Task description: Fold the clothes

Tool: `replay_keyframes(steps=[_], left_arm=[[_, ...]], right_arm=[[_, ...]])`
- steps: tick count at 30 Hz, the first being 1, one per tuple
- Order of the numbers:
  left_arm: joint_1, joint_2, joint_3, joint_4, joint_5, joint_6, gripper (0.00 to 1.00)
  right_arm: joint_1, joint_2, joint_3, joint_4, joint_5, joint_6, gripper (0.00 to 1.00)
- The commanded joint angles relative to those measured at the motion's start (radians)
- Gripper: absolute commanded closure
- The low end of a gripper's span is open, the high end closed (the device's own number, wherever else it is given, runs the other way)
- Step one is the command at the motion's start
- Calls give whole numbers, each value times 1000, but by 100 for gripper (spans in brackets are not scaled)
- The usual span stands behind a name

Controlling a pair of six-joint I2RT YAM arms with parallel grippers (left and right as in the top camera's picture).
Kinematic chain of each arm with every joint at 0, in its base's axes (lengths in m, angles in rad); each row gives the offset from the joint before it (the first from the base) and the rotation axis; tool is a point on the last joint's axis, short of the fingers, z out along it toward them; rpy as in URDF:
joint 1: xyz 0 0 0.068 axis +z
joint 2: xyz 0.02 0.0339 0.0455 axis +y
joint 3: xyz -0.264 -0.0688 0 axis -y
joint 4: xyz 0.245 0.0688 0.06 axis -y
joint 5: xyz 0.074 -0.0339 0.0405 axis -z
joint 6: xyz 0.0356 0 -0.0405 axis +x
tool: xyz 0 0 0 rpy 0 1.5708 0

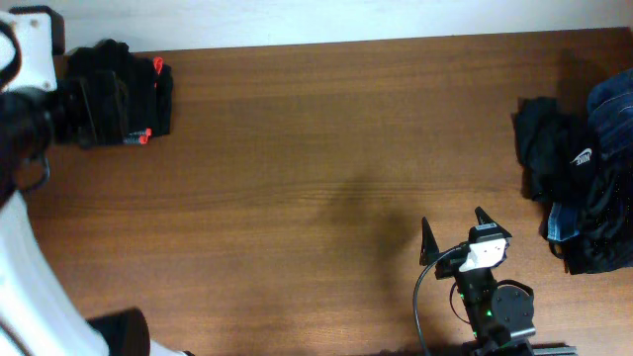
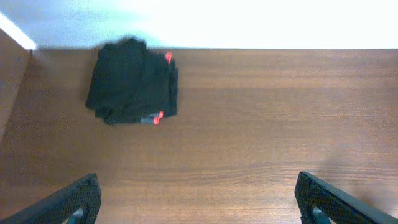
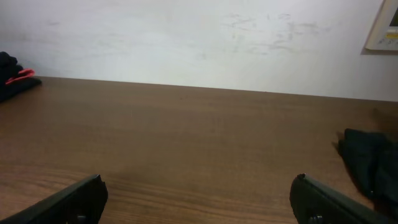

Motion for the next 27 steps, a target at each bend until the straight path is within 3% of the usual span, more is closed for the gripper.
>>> replay_keyframes(steps=[1,8,17,20,27], left_arm=[[-33,-86,-34,-3,11,-10,1],[-39,-298,-261,-3,33,-10,1],[-39,-636,-796,45,27,-9,1],[-39,-739,-996,183,22,-9,0],[-40,-956,-1476,704,45,-10,1]], right_arm=[[-7,-11,-5,-8,-6,1,1],[-7,-11,-5,-8,-6,0,1],[-7,-11,-5,-8,-6,0,1],[-7,-11,-5,-8,-6,0,1],[-7,-11,-5,-8,-6,0,1]])
